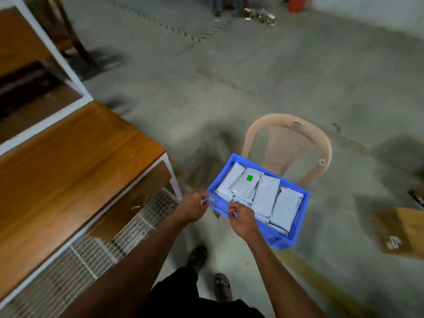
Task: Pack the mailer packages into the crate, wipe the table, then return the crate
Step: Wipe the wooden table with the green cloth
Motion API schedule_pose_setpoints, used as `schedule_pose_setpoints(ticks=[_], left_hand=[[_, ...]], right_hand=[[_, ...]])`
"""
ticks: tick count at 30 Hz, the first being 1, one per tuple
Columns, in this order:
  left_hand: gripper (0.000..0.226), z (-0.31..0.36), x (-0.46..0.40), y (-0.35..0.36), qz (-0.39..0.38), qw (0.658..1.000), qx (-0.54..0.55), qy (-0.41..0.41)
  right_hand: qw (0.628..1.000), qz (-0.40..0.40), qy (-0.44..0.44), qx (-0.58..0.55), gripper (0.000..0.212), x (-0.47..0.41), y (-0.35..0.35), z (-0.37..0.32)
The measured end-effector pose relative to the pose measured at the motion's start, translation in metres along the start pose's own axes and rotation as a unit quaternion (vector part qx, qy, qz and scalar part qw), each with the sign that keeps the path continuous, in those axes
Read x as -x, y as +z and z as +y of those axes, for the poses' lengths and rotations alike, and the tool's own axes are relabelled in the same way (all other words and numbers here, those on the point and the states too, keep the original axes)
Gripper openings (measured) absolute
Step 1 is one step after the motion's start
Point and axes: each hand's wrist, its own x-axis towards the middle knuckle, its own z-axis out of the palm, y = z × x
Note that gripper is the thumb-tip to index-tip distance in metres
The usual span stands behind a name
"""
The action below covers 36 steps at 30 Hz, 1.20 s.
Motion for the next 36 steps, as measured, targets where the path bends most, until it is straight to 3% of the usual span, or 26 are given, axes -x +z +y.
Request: schedule_pose_setpoints(ticks=[8, 14, 19, 25, 29, 36], left_hand=[[0.019, -0.045, 0.139, 0.015, 0.062, 0.986, 0.032, -0.149], [0.028, -0.114, 0.276, 0.026, 0.17, 0.939, 0.1, -0.283], [0.035, -0.162, 0.401, 0.061, 0.277, 0.853, 0.186, -0.402], [0.032, -0.208, 0.547, 0.123, 0.328, 0.743, 0.289, -0.507], [0.032, -0.242, 0.633, 0.151, 0.362, 0.676, 0.327, -0.552], [0.029, -0.281, 0.754, 0.16, 0.45, 0.546, 0.375, -0.598]], right_hand=[[0.979, -0.15, -0.125, 0.062, 0.017, 0.036, 0.05, -0.06], [0.906, -0.326, -0.24, 0.121, 0.02, 0.111, 0.136, -0.123], [0.836, -0.407, -0.331, 0.161, 0.017, 0.194, 0.212, -0.168], [0.751, -0.474, -0.394, 0.238, 0.016, 0.307, 0.307, -0.201], [0.674, -0.53, -0.426, 0.288, 0.019, 0.387, 0.364, -0.217], [0.595, -0.587, -0.464, 0.293, 0.02, 0.503, 0.449, -0.271]])
